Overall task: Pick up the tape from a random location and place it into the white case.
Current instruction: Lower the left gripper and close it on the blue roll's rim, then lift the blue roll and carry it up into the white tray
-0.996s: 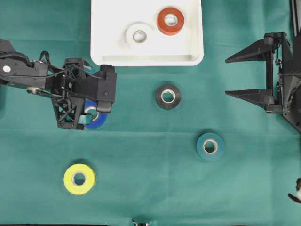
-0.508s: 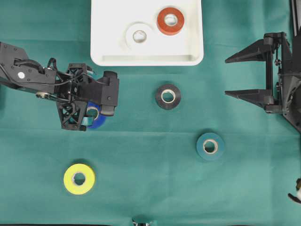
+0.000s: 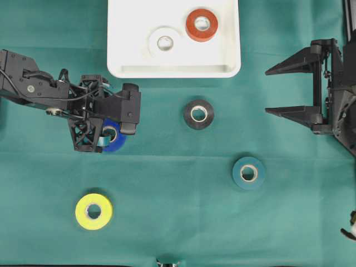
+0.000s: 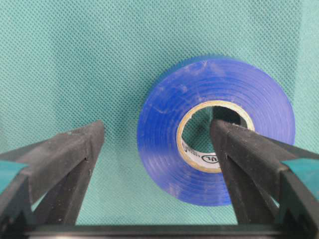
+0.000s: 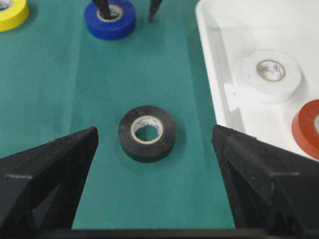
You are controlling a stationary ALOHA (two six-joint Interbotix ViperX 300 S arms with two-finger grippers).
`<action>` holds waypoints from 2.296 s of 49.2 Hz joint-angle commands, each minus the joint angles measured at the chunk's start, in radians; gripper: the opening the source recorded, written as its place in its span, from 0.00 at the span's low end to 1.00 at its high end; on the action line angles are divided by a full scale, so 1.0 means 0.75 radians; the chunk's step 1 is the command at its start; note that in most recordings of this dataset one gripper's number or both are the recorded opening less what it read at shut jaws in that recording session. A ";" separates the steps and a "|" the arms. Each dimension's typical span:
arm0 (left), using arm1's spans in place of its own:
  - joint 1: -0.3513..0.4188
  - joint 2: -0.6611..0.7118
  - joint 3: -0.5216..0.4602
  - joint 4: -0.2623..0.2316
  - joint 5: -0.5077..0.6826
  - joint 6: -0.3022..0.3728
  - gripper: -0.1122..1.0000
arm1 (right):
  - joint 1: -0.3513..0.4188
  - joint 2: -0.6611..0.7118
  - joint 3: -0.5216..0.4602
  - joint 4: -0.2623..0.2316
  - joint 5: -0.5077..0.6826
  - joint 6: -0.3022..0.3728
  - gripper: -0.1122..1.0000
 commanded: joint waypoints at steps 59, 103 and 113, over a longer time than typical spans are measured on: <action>-0.049 -0.123 -0.057 -0.016 0.162 -0.006 0.31 | -0.002 0.012 -0.037 0.000 -0.004 -0.002 0.89; -0.112 -0.515 -0.446 -0.014 0.736 -0.022 0.31 | -0.002 0.012 -0.043 0.000 0.010 -0.004 0.89; -0.110 -0.526 -0.458 -0.012 0.763 -0.022 0.31 | -0.002 0.012 -0.043 0.000 0.010 -0.004 0.89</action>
